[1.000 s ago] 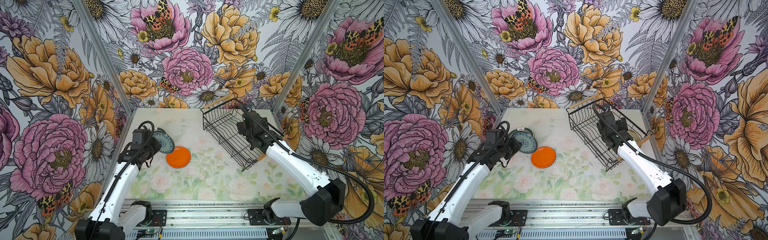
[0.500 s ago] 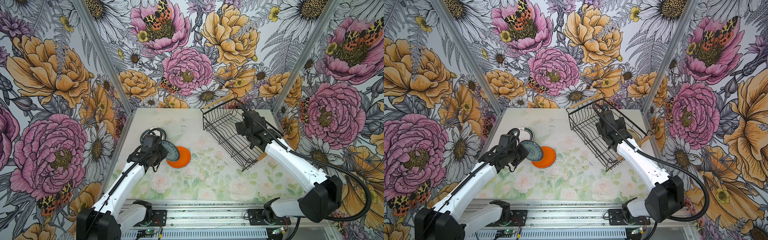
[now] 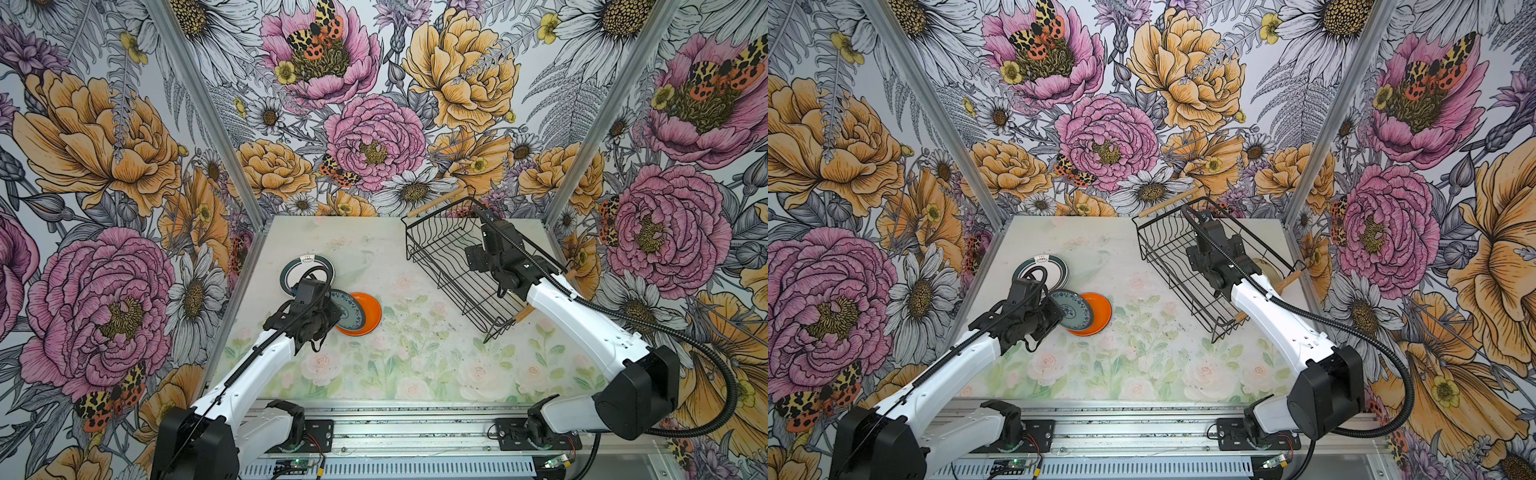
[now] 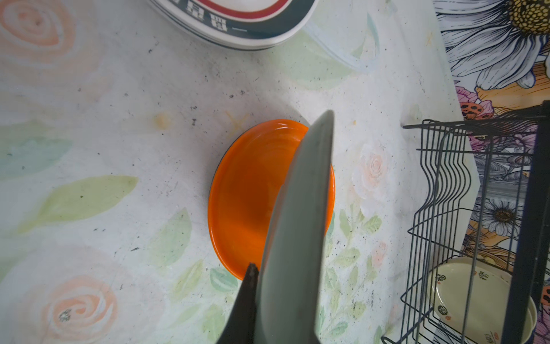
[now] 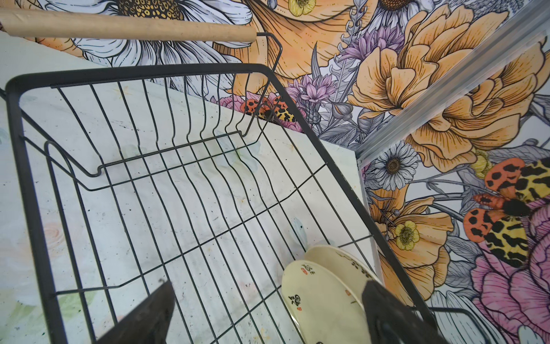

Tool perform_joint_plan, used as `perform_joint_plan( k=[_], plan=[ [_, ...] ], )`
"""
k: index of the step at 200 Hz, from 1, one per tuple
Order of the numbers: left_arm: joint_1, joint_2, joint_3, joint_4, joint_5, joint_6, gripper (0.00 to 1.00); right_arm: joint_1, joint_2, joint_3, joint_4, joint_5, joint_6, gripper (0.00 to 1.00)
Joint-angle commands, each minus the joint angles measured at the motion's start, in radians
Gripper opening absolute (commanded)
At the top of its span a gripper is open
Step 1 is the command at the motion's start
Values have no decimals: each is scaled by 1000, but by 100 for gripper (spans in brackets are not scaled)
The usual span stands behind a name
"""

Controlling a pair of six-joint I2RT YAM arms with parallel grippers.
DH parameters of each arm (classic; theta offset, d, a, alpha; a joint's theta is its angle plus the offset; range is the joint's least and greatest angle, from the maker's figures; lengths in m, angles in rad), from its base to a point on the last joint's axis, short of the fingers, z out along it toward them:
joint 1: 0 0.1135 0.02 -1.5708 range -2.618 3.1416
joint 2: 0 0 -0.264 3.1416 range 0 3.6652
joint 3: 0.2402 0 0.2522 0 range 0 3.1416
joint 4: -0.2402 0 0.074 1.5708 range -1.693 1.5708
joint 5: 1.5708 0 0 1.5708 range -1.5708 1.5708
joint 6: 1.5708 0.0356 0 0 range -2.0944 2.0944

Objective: Unload the plates from the dish rack
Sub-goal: 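Lay the blue-patterned plate flat onto the orange plate with the left gripper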

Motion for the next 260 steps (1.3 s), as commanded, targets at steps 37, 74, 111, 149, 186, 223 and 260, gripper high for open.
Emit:
perform_joint_plan(
  k=[37, 74, 111, 149, 186, 223, 260],
  plan=[
    [-23, 59, -27, 113, -9, -19, 0, -9, 2, 22, -13, -40, 26, 99],
    [-27, 84, -31, 142, -3, -17, 0, -9, 8, 31, -18, -39, 26, 99],
    [-29, 119, -34, 167, 12, -17, 0, -9, 8, 31, -22, -39, 24, 99],
    [-31, 135, -34, 176, 19, -15, 0, -9, 8, 28, -25, -40, 26, 100],
    [-32, 158, -30, 177, 30, -5, 7, -10, 8, 22, -26, -46, 33, 100],
    [-35, 182, -26, 178, 42, -5, 18, -9, 6, 11, -26, -50, 34, 99],
    [-37, 186, -28, 176, 42, -7, 25, -10, 9, 7, -25, -53, 39, 99]
  ],
)
